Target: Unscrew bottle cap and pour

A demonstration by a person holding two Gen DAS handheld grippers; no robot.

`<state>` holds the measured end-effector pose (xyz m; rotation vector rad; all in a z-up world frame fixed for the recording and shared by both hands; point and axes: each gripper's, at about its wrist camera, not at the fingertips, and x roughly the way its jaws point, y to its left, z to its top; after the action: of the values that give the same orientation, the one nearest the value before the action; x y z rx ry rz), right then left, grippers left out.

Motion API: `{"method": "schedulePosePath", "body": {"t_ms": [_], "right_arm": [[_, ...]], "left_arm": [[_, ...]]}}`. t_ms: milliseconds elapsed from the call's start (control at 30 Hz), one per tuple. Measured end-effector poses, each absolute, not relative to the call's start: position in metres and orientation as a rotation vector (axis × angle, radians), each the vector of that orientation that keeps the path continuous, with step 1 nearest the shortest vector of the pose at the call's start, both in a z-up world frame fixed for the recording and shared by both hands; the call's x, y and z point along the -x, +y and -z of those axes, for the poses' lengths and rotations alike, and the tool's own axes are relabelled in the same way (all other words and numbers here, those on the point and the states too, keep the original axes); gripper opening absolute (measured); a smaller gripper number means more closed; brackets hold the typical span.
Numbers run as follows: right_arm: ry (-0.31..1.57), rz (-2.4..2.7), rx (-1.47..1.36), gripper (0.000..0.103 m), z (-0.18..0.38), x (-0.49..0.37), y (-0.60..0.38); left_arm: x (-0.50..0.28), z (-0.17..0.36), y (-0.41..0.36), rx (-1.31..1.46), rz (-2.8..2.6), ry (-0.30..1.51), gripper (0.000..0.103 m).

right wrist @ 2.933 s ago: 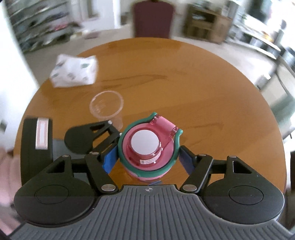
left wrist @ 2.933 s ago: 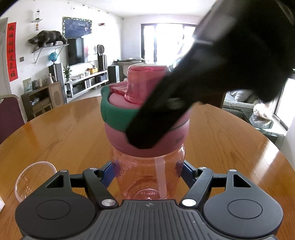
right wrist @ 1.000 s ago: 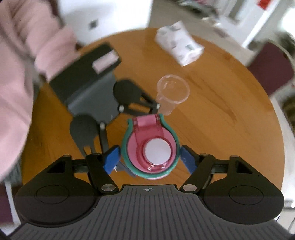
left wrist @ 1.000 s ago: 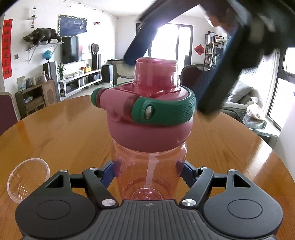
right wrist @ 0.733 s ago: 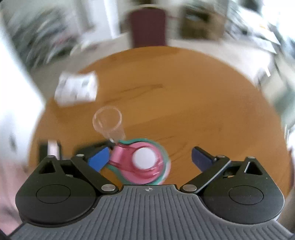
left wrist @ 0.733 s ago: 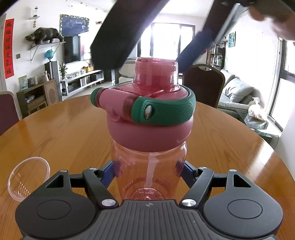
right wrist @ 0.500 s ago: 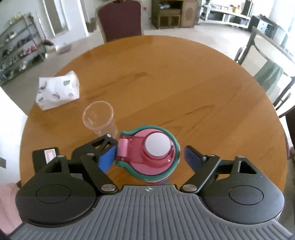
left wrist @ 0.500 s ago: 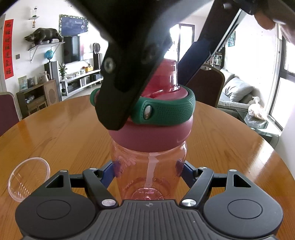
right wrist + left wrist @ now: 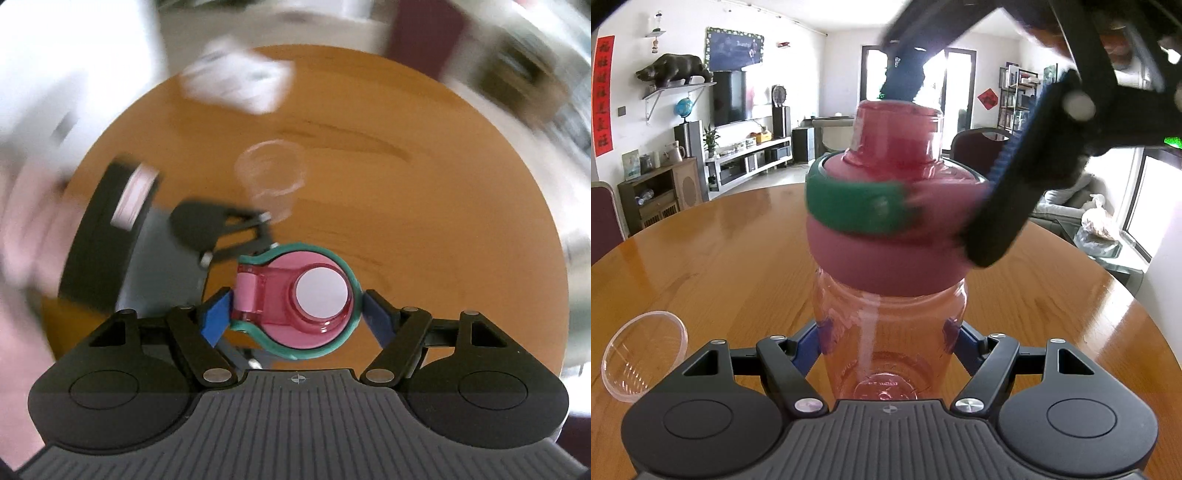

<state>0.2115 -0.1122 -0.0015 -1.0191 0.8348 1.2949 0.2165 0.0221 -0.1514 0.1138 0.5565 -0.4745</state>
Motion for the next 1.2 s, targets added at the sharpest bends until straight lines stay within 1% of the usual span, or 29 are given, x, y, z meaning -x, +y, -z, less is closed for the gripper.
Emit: {"method": "schedulePosePath", "body": {"t_ms": [67, 200, 233, 267, 367, 467, 567, 600, 633, 700, 767, 867, 1033, 1200], "right_arm": [[0.802, -1.416, 1.079, 0.076, 0.000, -0.220, -0.115], [0.796, -1.472, 1.106, 0.076, -0.002, -0.224, -0.111], [0.795, -1.455, 1.083, 0.078, -0.003, -0.222, -0.112], [0.794, -1.433, 1.055, 0.084, -0.004, -0.219, -0.114], [0.790, -1.283, 0.788, 0.097, -0.016, -0.215, -0.128], [0.842, -0.967, 0.515, 0.100, -0.018, -0.212, -0.136], [0.976, -0.717, 0.258, 0.096, -0.012, -0.211, -0.142], [1.000, -0.682, 0.223, 0.096, -0.009, -0.209, -0.140], [1.021, -0.655, 0.199, 0.093, -0.007, -0.207, -0.139], [1.023, -0.607, 0.231, 0.089, -0.002, -0.200, -0.131], [1.018, -0.561, 0.298, 0.081, 0.002, -0.194, -0.121], [1.028, -0.555, 0.331, 0.072, 0.005, -0.193, -0.117], [1.022, -0.611, 0.437, 0.071, 0.006, -0.196, -0.113], [1.012, -0.840, 0.628, 0.071, 0.002, -0.206, -0.111]], "left_arm": [[-0.217, 0.153, 0.022, -0.114, 0.475, 0.557, 0.072], [-0.218, 0.153, 0.022, -0.117, 0.476, 0.559, 0.072], [-0.218, 0.153, 0.022, -0.118, 0.475, 0.559, 0.072], [-0.217, 0.153, 0.022, -0.118, 0.475, 0.559, 0.072], [-0.216, 0.154, 0.020, -0.120, 0.470, 0.557, 0.072], [-0.215, 0.155, 0.018, -0.125, 0.463, 0.559, 0.072], [-0.216, 0.155, 0.017, -0.130, 0.460, 0.562, 0.072], [-0.216, 0.155, 0.017, -0.131, 0.460, 0.563, 0.072], [-0.216, 0.155, 0.017, -0.132, 0.459, 0.563, 0.071], [-0.216, 0.156, 0.017, -0.133, 0.458, 0.564, 0.071], [-0.214, 0.156, 0.016, -0.133, 0.456, 0.563, 0.071], [-0.213, 0.157, 0.017, -0.134, 0.458, 0.562, 0.071], [-0.215, 0.158, 0.019, -0.134, 0.477, 0.563, 0.071], [-0.218, 0.157, 0.022, -0.138, 0.490, 0.566, 0.071]]}}
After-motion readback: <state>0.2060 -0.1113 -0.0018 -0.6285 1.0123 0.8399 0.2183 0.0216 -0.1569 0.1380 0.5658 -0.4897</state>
